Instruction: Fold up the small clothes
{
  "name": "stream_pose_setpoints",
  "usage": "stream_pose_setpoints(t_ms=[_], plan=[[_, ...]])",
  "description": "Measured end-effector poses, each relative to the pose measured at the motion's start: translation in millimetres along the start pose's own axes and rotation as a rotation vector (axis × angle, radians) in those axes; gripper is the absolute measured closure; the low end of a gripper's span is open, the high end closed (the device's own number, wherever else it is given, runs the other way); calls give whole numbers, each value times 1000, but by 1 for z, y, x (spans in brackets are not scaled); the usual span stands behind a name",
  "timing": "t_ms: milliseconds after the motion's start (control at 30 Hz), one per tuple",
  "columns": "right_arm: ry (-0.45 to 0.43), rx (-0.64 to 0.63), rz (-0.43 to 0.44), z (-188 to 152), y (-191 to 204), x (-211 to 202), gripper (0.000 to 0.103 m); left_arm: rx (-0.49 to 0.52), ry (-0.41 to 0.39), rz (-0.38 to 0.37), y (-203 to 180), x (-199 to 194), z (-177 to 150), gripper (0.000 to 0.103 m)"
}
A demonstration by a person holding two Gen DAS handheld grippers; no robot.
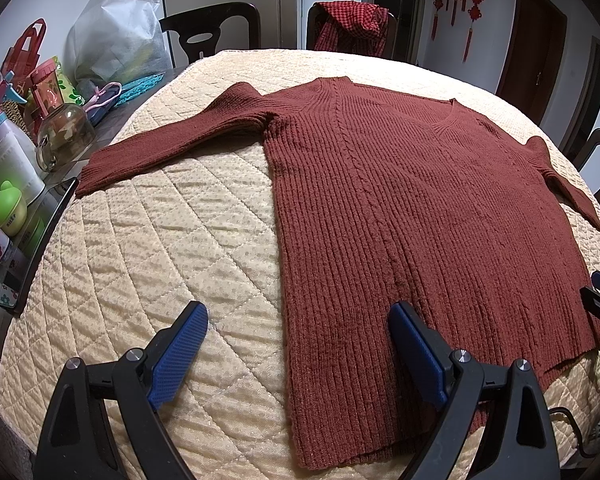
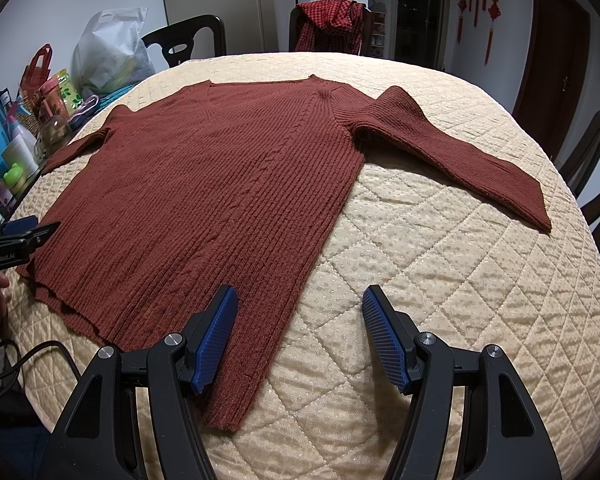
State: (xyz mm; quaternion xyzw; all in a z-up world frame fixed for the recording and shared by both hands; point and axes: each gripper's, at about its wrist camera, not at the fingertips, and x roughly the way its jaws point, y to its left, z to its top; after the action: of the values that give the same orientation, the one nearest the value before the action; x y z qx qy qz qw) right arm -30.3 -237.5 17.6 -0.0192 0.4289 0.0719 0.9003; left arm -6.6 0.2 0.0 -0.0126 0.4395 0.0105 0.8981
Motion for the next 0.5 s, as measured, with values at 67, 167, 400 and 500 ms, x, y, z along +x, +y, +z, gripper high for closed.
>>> stream_pose_setpoints(t_ms=[67, 167, 400, 500], plan=[[0, 0, 0, 0, 0, 0, 38, 0, -1, 0, 0, 0, -1, 9], [1, 0, 0, 0, 0, 0, 38, -2, 0, -1, 1, -1, -2, 9], [1, 0, 0, 0, 0, 0, 38, -3, 2, -1, 3, -1, -3, 9], [1, 0, 0, 0, 0, 0, 38, -2, 2, -1, 3, -1, -2, 9]])
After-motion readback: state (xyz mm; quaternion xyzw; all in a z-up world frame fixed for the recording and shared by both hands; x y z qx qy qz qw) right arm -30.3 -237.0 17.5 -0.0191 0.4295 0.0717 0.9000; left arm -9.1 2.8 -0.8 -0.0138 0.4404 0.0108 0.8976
